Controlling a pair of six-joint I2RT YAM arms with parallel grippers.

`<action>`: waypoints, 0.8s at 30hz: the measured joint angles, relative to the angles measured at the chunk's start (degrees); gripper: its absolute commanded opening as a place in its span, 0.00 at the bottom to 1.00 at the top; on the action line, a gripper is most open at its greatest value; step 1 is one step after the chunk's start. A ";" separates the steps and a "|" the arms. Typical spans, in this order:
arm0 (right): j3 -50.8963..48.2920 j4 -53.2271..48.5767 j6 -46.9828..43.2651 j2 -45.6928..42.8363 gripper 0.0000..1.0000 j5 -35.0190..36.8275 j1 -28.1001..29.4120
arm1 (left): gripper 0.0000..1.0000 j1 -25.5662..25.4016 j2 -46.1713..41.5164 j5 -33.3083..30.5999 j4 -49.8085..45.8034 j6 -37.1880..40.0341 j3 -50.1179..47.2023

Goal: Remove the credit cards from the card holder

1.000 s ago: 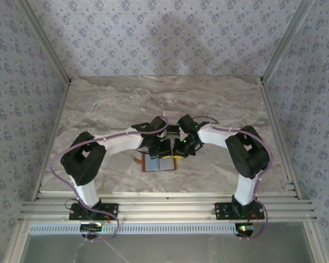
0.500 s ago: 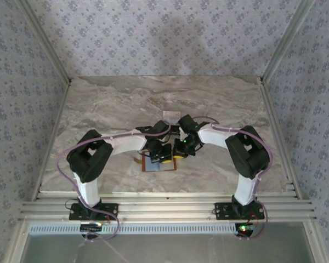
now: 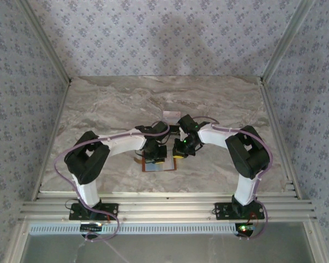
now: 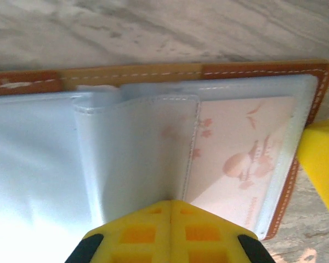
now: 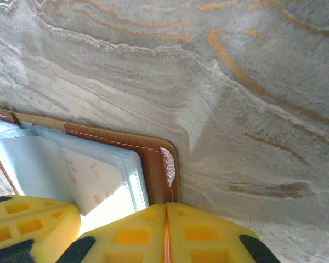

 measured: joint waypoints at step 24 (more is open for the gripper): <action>3.50 -0.74 2.80 -1.73 0.19 -2.45 4.46 | 0.01 0.02 -5.07 -4.33 -4.04 0.22 -1.29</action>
